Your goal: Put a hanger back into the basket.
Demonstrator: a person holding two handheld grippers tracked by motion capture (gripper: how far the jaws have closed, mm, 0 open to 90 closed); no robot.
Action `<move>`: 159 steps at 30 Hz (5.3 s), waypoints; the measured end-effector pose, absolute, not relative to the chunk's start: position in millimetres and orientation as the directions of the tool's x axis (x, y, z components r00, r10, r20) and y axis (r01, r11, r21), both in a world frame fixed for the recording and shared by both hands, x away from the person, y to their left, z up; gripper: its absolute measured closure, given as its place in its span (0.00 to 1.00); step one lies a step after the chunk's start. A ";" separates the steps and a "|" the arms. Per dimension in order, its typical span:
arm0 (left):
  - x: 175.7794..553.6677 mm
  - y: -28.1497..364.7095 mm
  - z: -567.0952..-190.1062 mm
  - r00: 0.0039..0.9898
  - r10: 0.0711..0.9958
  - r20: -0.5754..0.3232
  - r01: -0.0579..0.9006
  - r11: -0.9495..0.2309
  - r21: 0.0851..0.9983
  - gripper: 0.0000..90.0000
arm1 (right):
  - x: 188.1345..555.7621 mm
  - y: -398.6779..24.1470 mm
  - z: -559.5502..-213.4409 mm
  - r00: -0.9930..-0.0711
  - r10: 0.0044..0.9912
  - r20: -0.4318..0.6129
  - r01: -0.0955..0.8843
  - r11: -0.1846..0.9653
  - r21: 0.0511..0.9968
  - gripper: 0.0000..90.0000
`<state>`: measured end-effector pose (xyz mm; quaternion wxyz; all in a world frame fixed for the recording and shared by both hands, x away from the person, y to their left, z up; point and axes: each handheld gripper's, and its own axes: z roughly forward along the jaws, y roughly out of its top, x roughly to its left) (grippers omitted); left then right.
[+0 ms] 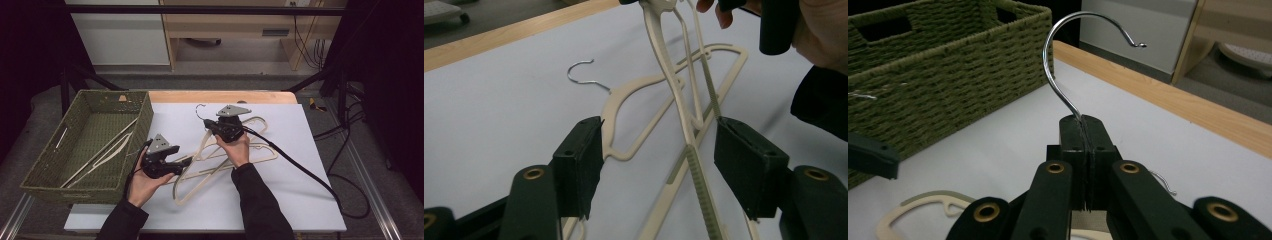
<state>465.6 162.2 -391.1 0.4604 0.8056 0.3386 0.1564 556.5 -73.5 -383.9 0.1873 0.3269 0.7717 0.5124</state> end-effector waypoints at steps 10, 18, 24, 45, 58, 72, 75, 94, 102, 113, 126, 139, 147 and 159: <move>475.0 127.4 -388.3 0.765 0.626 -0.152 0.460 -0.365 0.809 0.58 | 526.2 -77.2 -375.6 -0.745 0.667 0.009 0.242 0.258 0.935 1.00; 484.2 117.7 -392.9 0.752 0.621 -0.223 0.512 -0.337 0.790 0.84 | 511.9 -79.5 -373.7 -0.757 0.654 -0.014 0.203 0.256 0.945 1.00; 482.4 117.7 -392.3 0.723 0.656 -0.218 0.527 -0.319 0.788 0.92 | 504.5 -81.9 -371.0 -0.759 0.650 -0.029 0.179 0.252 0.951 0.99; 458.4 127.6 -362.1 0.732 0.679 -0.059 0.382 -0.337 0.860 0.96 | 448.7 -151.9 -354.0 -0.766 0.639 0.067 0.218 0.160 0.963 0.53; 444.1 149.2 -315.0 0.766 0.642 0.039 0.273 -0.379 0.884 0.96 | 424.2 -215.8 -382.3 -0.656 0.749 0.096 0.303 0.145 0.942 0.11; 440.8 202.1 -259.7 0.734 0.660 0.164 0.192 -0.432 0.881 0.96 | 406.9 -247.8 -391.7 -0.586 0.804 0.103 0.326 0.117 0.938 0.06; 443.3 217.3 -253.8 0.718 0.671 0.187 0.187 -0.444 0.876 0.96 | 404.7 -250.7 -391.5 -0.583 0.806 0.105 0.324 0.113 0.939 0.06; 466.3 317.0 -263.6 0.651 0.737 0.185 0.239 -0.430 0.871 0.96 | 406.7 -250.3 -394.9 -0.585 0.804 0.108 0.337 0.119 0.934 0.05; 470.8 351.3 -272.9 0.603 0.769 0.210 0.267 -0.443 0.856 0.96 | 407.1 -250.3 -395.3 -0.585 0.803 0.111 0.338 0.117 0.934 0.05; 477.4 385.8 -288.0 0.549 0.813 0.192 0.325 -0.420 0.847 0.96 | 406.2 -251.6 -394.2 -0.593 0.798 0.107 0.326 0.117 0.938 0.05; 479.7 413.7 -308.8 0.524 0.827 0.202 0.368 -0.434 0.822 0.96 | 406.9 -250.7 -395.0 -0.590 0.801 0.100 0.331 0.127 0.935 0.05; 487.4 410.5 -331.2 0.524 0.819 0.233 0.424 -0.488 0.763 0.96 | 407.2 -250.7 -395.7 -0.592 0.800 0.097 0.331 0.132 0.934 0.05; 492.1 407.6 -371.6 0.513 0.826 0.235 0.469 -0.498 0.729 0.96 | 407.5 -249.8 -396.3 -0.594 0.798 0.099 0.332 0.132 0.934 0.05; 489.2 413.2 -392.8 0.549 0.806 0.222 0.531 -0.541 0.652 0.91 | 407.9 -247.6 -397.6 -0.597 0.796 0.098 0.337 0.137 0.932 0.05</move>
